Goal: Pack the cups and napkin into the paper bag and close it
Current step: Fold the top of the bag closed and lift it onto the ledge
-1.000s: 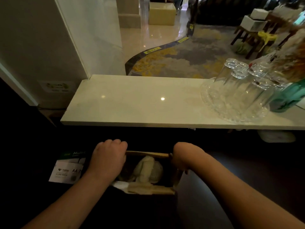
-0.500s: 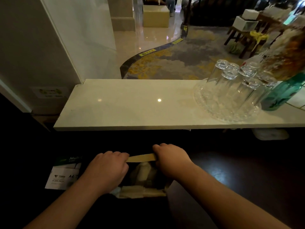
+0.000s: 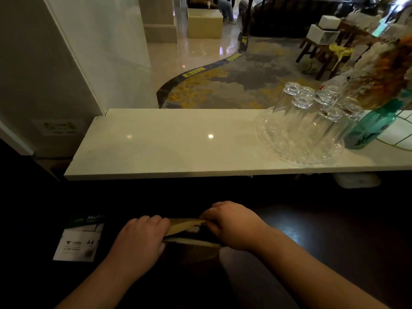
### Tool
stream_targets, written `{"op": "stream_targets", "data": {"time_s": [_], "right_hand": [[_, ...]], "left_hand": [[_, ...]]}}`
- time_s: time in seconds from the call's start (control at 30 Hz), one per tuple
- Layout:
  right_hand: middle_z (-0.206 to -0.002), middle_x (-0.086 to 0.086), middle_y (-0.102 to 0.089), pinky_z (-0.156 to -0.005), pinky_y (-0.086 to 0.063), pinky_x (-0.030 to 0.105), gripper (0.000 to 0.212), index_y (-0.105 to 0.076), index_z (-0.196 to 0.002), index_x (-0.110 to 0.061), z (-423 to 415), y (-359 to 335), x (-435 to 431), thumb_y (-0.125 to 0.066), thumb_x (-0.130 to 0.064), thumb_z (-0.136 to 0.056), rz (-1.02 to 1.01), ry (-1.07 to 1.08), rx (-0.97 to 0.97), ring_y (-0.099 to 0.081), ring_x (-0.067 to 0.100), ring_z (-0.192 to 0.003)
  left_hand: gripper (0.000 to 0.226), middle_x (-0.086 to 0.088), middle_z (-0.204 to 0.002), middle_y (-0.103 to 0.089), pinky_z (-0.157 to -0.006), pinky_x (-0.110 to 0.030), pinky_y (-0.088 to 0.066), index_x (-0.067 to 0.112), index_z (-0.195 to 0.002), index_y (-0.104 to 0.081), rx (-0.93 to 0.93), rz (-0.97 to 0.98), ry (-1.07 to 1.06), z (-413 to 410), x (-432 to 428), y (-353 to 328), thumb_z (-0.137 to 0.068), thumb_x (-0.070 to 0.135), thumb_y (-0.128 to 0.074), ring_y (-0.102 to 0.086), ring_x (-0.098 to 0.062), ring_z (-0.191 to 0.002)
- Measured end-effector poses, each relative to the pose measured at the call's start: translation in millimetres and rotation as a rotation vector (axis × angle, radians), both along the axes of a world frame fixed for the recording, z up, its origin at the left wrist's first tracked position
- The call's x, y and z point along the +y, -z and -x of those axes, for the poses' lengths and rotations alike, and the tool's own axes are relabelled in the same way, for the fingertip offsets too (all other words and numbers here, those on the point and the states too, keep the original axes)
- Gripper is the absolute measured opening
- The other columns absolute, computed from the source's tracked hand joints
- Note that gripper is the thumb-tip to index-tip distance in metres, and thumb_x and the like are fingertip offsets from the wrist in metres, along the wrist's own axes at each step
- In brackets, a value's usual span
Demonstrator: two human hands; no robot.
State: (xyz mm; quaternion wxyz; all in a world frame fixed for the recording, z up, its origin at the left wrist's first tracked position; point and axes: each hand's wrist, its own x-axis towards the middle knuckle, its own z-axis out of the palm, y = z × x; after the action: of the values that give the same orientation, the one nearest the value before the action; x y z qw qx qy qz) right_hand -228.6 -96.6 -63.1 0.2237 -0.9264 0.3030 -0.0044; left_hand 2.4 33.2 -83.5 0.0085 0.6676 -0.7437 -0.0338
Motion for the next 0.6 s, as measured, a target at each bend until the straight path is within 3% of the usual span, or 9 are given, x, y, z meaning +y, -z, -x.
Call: {"op": "stream_targets", "data": {"time_s": [0.2, 0.3, 0.47, 0.53, 0.6], "right_hand": [[-0.092, -0.009, -0.058, -0.067, -0.053, 0.035, 0.048, -0.066, -0.107, -0.029, 7, 0, 16, -0.044, -0.068, -0.090, -0.062, 0.020, -0.022, -0.059, 0.012, -0.083], [-0.097, -0.008, -0.058, -0.070, -0.054, 0.037, 0.042, -0.063, -0.111, -0.031, 6, 8, 20, -0.049, -0.064, -0.089, -0.034, 0.069, -0.001, -0.060, 0.016, -0.088], [-0.103, -0.004, -0.062, -0.071, -0.051, 0.035, 0.028, -0.063, -0.107, -0.030, 3, 12, 23, -0.060, -0.052, -0.089, -0.030, 0.137, 0.024, -0.061, 0.020, -0.094], [-0.101, -0.003, -0.062, -0.068, -0.049, 0.034, 0.023, -0.063, -0.099, -0.028, 2, 12, 23, -0.062, -0.048, -0.089, -0.006, 0.159, 0.035, -0.061, 0.021, -0.091], [-0.096, -0.002, -0.063, -0.066, -0.049, 0.034, 0.019, -0.063, -0.092, -0.026, 1, 14, 22, -0.062, -0.044, -0.089, 0.020, 0.169, 0.043, -0.062, 0.022, -0.088]], "left_hand": [[0.037, 0.007, -0.067, -0.066, -0.050, -0.032, -0.049, 0.024, -0.072, -0.070, 0.027, -0.002, -0.060, -2, -10, 1, -0.049, 0.012, -0.095, -0.066, -0.018, -0.058], [0.033, 0.008, -0.069, -0.066, -0.052, -0.030, -0.044, 0.026, -0.074, -0.070, 0.051, -0.039, -0.093, -2, -12, 1, -0.055, 0.014, -0.093, -0.066, -0.017, -0.061], [0.018, 0.010, -0.087, -0.066, -0.065, -0.032, -0.038, 0.030, -0.092, -0.068, 0.102, -0.053, -0.114, -3, -13, -5, -0.080, 0.038, -0.078, -0.067, -0.017, -0.084], [0.030, 0.016, -0.090, -0.060, -0.070, -0.032, -0.044, 0.037, -0.098, -0.064, 0.164, -0.086, -0.134, -3, -13, -11, -0.083, 0.062, -0.070, -0.062, -0.012, -0.091], [0.037, 0.019, -0.092, -0.059, -0.076, -0.030, -0.050, 0.040, -0.101, -0.064, 0.224, -0.126, -0.174, -4, -14, -15, -0.083, 0.073, -0.064, -0.058, -0.007, -0.092]]}}
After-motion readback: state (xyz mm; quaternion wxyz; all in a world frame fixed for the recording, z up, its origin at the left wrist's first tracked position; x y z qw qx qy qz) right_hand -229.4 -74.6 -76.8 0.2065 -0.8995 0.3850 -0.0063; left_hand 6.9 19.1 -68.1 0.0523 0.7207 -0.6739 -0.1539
